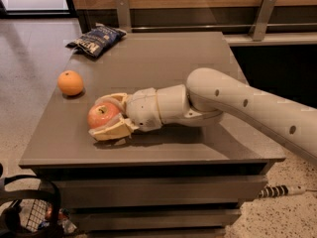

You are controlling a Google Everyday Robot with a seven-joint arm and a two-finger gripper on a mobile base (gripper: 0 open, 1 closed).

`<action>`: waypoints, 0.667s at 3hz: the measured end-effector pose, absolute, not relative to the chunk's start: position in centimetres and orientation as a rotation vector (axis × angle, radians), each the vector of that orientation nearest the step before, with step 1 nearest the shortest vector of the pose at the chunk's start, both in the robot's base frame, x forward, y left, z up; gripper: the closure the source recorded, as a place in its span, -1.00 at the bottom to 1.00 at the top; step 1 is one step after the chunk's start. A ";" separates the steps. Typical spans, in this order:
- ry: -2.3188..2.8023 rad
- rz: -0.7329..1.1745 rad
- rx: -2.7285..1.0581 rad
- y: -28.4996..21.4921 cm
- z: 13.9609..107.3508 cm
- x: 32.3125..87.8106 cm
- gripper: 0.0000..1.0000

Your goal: Move apple near blue chip bag

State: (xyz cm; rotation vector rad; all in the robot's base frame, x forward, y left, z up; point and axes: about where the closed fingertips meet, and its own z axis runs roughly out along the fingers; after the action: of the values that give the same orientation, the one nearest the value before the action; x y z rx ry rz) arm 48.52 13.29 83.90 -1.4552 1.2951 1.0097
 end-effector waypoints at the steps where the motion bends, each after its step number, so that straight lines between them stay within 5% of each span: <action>1: 1.295 1.010 -1.455 13.3 83.9 48.5 1.00; 2: 1.295 1.010 -1.455 13.3 83.9 48.5 1.00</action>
Offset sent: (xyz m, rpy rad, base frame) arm 0.0794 -0.0625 0.0649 -0.1143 -0.0195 -0.0807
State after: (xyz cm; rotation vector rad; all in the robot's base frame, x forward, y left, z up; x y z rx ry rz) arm 48.52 13.29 83.94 -1.4552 1.2951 1.0096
